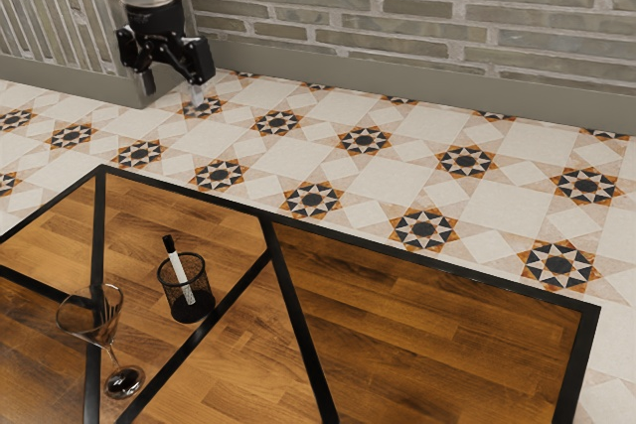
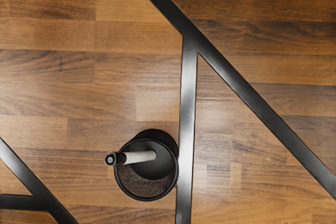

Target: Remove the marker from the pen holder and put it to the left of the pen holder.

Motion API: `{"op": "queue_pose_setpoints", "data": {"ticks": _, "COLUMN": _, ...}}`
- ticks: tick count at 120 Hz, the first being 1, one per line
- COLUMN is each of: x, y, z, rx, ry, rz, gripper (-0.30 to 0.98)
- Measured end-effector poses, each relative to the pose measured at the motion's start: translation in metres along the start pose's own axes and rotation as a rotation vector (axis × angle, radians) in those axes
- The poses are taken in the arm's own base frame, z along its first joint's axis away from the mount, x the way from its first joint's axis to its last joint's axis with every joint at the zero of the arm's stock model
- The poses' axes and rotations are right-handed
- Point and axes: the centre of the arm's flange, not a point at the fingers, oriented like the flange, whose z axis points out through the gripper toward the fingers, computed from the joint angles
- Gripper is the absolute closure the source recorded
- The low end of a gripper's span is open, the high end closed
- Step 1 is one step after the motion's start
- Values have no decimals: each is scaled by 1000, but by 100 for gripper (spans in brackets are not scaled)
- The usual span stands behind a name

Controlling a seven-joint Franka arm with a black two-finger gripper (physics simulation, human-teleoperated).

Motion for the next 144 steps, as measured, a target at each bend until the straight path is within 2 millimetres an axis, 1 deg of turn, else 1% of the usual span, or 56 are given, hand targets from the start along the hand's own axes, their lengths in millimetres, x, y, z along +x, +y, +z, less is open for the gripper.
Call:
{"op": "queue_pose_setpoints", "data": {"ticks": 14, "x": -3, "y": 27, "z": -4, "rx": 10, "ry": -2, "rz": 48, "gripper": 0}}
{"op": "queue_pose_setpoints", "data": {"ticks": 16, "x": -2, "y": 30, "z": -4, "rx": 11, "ry": -4, "rz": 52, "gripper": 0}}
{"op": "queue_pose_setpoints", "data": {"ticks": 20, "x": 3, "y": 34, "z": 5, "rx": 14, "ry": -17, "rz": 57, "gripper": 0}}
{"op": "queue_pose_setpoints", "data": {"ticks": 26, "x": 16, "y": 31, "z": 26, "rx": 18, "ry": -46, "rz": 49, "gripper": 0}}
{"op": "queue_pose_setpoints", "data": {"ticks": 36, "x": 33, "y": 7, "z": 54, "rx": 8, "ry": -78, "rz": 0, "gripper": 0}}
{"op": "queue_pose_setpoints", "data": {"ticks": 38, "x": 37, "y": 3, "z": 62, "rx": 6, "ry": -89, "rz": -10, "gripper": 0}}
{"op": "queue_pose_setpoints", "data": {"ticks": 46, "x": 47, "y": -8, "z": 86, "rx": -28, "ry": -118, "rz": -40, "gripper": 0}}
{"op": "queue_pose_setpoints", "data": {"ticks": 48, "x": 47, "y": -8, "z": 95, "rx": -38, "ry": -130, "rz": -47, "gripper": 0}}
{"op": "queue_pose_setpoints", "data": {"ticks": 55, "x": 42, "y": -16, "z": 140, "rx": -70, "ry": -191, "rz": -84, "gripper": 0}}
{"op": "queue_pose_setpoints", "data": {"ticks": 60, "x": 40, "y": -24, "z": 161, "rx": -92, "ry": -207, "rz": -117, "gripper": 0}}
{"op": "queue_pose_setpoints", "data": {"ticks": 65, "x": 41, "y": -27, "z": 186, "rx": -116, "ry": -221, "rz": -145, "gripper": 0}}
{"op": "queue_pose_setpoints", "data": {"ticks": 70, "x": 44, "y": -27, "z": 202, "rx": -133, "ry": -220, "rz": -164, "gripper": 0}}
{"op": "queue_pose_setpoints", "data": {"ticks": 76, "x": 45, "y": -25, "z": 212, "rx": -149, "ry": -211, "rz": -180, "gripper": 0}}
{"op": "queue_pose_setpoints", "data": {"ticks": 86, "x": 31, "y": -20, "z": 237, "rx": -166, "ry": -215, "rz": -200, "gripper": 0}}
{"op": "queue_pose_setpoints", "data": {"ticks": 92, "x": 23, "y": -21, "z": 242, "rx": -174, "ry": -200, "rz": -213, "gripper": 0}}
{"op": "queue_pose_setpoints", "data": {"ticks": 96, "x": 15, "y": -26, "z": 239, "rx": -181, "ry": -192, "rz": -227, "gripper": 0}}
{"op": "queue_pose_setpoints", "data": {"ticks": 102, "x": -1, "y": -38, "z": 224, "rx": -195, "ry": -165, "rz": -254, "gripper": 0}}
{"op": "queue_pose_setpoints", "data": {"ticks": 106, "x": -6, "y": -49, "z": 221, "rx": -199, "ry": -155, "rz": -275, "gripper": 0}}
{"op": "queue_pose_setpoints", "data": {"ticks": 122, "x": -15, "y": -95, "z": 235, "rx": -187, "ry": -167, "rz": -361, "gripper": 0}}
{"op": "queue_pose_setpoints", "data": {"ticks": 129, "x": -12, "y": -111, "z": 246, "rx": -167, "ry": -177, "rz": -384, "gripper": 0}}
{"op": "queue_pose_setpoints", "data": {"ticks": 133, "x": -7, "y": -113, "z": 254, "rx": -156, "ry": -182, "rz": -386, "gripper": 0}}
{"op": "queue_pose_setpoints", "data": {"ticks": 137, "x": -3, "y": -110, "z": 262, "rx": -150, "ry": -189, "rz": -382, "gripper": 0}}
{"op": "queue_pose_setpoints", "data": {"ticks": 144, "x": 3, "y": -102, "z": 266, "rx": -144, "ry": -187, "rz": -368, "gripper": 0}}
